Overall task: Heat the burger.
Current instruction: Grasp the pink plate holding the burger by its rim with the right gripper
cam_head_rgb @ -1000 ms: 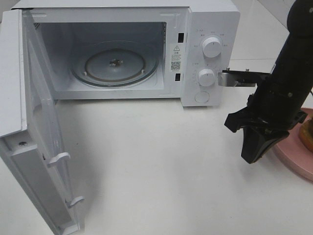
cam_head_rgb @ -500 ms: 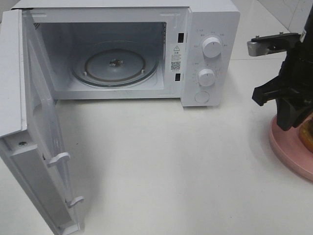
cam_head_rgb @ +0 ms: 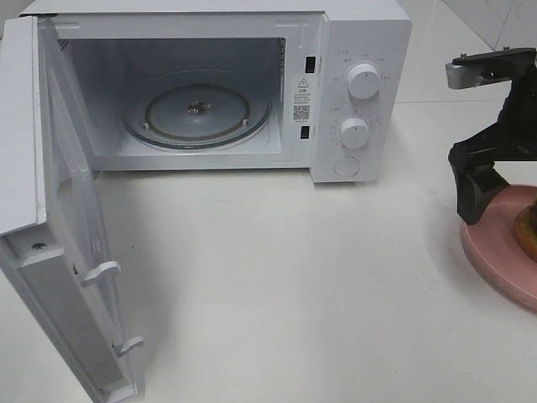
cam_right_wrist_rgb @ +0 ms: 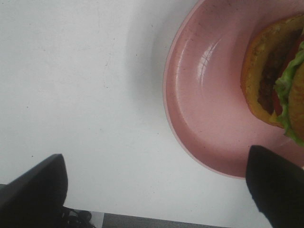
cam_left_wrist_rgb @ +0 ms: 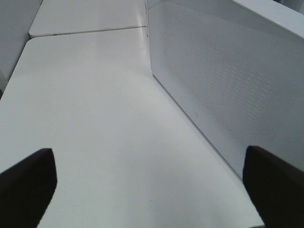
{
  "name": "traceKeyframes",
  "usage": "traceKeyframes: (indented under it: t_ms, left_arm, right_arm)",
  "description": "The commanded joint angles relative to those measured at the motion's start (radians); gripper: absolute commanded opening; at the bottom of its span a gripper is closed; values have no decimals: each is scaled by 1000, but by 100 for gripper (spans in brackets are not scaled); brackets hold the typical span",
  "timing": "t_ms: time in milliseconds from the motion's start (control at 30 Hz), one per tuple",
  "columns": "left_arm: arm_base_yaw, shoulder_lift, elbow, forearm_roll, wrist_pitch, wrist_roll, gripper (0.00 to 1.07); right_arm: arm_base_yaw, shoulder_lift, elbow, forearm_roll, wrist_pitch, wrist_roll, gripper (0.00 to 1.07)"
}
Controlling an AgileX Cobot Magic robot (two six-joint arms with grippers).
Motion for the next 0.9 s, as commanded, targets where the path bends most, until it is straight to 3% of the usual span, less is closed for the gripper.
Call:
traceKeyframes:
  t_ms: [33,267,900]
  left_arm:
    - [-4,-26,3,-4,-4,-8,102]
    - [-4,-26,3,-4,-4,-8,102]
    - [-4,-26,3,-4,-4,-8,102]
  right_arm:
    - [-5,2,9,-8,-17,-13,100]
    - [-27,65,92,5,-178,-12,96]
    - [-27,180,174,-3,-388,17,90]
